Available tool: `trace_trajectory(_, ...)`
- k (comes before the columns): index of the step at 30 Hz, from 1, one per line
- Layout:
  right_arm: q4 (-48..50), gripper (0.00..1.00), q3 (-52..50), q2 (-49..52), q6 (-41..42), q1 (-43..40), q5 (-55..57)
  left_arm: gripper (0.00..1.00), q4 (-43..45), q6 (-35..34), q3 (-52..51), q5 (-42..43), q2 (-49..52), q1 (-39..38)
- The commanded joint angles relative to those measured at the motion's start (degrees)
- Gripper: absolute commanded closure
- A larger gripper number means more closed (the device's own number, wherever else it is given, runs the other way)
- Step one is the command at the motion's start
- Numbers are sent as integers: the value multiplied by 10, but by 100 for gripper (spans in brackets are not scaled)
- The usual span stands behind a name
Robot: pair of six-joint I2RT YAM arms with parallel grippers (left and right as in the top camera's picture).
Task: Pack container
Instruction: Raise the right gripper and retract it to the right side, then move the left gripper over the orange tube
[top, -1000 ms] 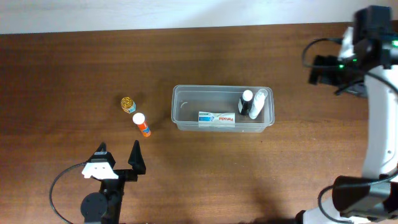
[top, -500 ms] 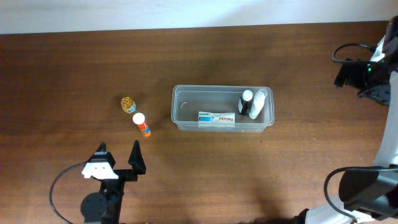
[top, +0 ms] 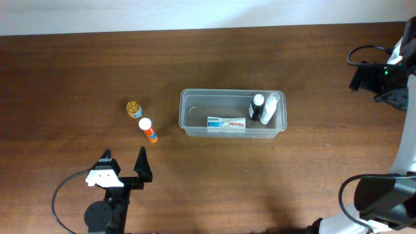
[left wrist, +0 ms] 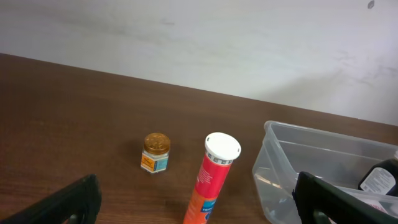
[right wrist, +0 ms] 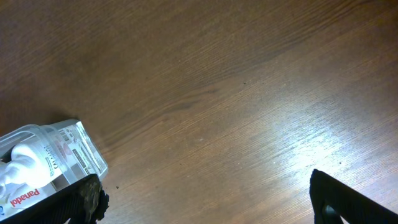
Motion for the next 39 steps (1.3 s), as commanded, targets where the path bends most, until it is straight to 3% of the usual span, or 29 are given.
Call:
trace_trajectory(1, -2, 2, 3, 1, 5, -4, 7, 1, 28, 7, -2, -10, -5, 3)
trace_trajectory(9, -2, 2, 3, 1, 5, -4, 7, 1, 159, -4, 7, 86, -5, 3)
trace_trajectory(13, -2, 2, 3, 1, 5, -4, 7, 1, 126, -4, 61, 88, 13, 3)
trace_trajectory(18, -2, 2, 3, 1, 5, -4, 7, 1, -4, 50, 203, 139, 125, 3)
trace_trajectory(29, -2, 2, 3, 1, 5, -4, 7, 1, -466, 127, 688, 140, 584, 0)
trace_trajectory(34, -2, 2, 3, 1, 5, -4, 7, 1, -584, 175, 797, 137, 725, -31)
trace_trajectory(39, -2, 2, 3, 1, 5, -4, 7, 1, -602, 174, 812, 146, 813, -45)
